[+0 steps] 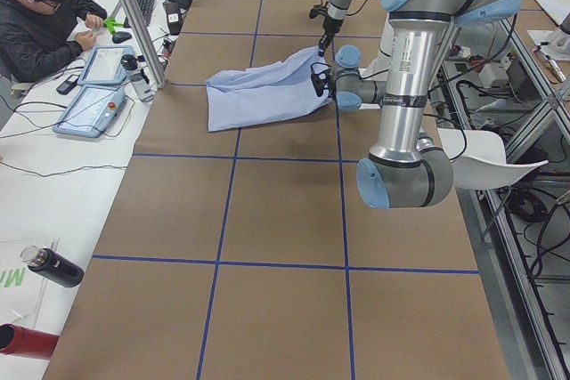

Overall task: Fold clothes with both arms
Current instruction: 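Lift the near shirt edge with both grippers and fold it away from the robot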

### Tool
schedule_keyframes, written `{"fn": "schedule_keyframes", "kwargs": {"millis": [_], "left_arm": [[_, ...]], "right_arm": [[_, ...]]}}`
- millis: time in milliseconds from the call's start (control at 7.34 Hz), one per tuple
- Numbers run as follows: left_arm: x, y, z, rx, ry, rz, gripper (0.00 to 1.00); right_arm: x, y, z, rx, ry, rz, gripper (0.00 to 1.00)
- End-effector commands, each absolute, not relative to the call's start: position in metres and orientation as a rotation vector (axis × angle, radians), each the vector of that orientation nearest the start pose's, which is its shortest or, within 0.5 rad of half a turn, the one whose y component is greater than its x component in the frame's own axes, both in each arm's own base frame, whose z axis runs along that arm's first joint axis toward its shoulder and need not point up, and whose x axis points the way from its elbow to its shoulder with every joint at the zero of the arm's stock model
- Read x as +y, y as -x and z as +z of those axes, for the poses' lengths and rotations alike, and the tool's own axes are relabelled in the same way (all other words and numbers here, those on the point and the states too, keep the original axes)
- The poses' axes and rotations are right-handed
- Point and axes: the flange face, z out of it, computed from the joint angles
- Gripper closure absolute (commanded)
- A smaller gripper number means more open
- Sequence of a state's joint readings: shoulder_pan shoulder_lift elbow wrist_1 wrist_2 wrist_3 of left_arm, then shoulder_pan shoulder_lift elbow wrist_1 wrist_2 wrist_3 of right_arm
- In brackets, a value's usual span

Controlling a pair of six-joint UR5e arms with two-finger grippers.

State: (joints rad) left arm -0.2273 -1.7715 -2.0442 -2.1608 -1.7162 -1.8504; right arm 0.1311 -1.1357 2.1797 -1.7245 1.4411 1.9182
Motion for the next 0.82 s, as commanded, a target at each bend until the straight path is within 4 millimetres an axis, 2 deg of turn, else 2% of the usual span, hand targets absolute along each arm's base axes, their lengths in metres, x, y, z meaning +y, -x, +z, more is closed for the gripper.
{"fn": "schedule_keyframes", "kwargs": {"millis": [0, 136, 273, 409, 545, 681], "left_arm": [[-0.219, -0.441, 0.228, 1.282, 0.207, -0.305, 1.0], [-0.216, -0.422, 0.21, 1.262, 0.218, -0.303, 1.0], [-0.227, -0.419, 0.194, 1.251, 0.206, -0.326, 1.0], [-0.245, -0.419, 0.176, 1.235, 0.148, -0.308, 1.0], [-0.275, -0.421, 0.161, 1.182, 0.083, -0.322, 1.0], [-0.304, -0.426, 0.156, 1.129, 0.04, -0.34, 1.0]], "right_arm": [[-0.178, 0.455, 0.168, -0.928, 0.006, 0.453, 1.0], [-0.178, 0.445, 0.164, -0.909, 0.002, 0.454, 1.0], [-0.179, 0.448, 0.166, -0.893, -0.002, 0.456, 1.0], [-0.196, 0.458, 0.167, -0.879, -0.028, 0.474, 1.0], [-0.228, 0.481, 0.161, -0.853, -0.068, 0.501, 1.0], [-0.259, 0.487, 0.156, -0.841, -0.102, 0.527, 1.0]]}}
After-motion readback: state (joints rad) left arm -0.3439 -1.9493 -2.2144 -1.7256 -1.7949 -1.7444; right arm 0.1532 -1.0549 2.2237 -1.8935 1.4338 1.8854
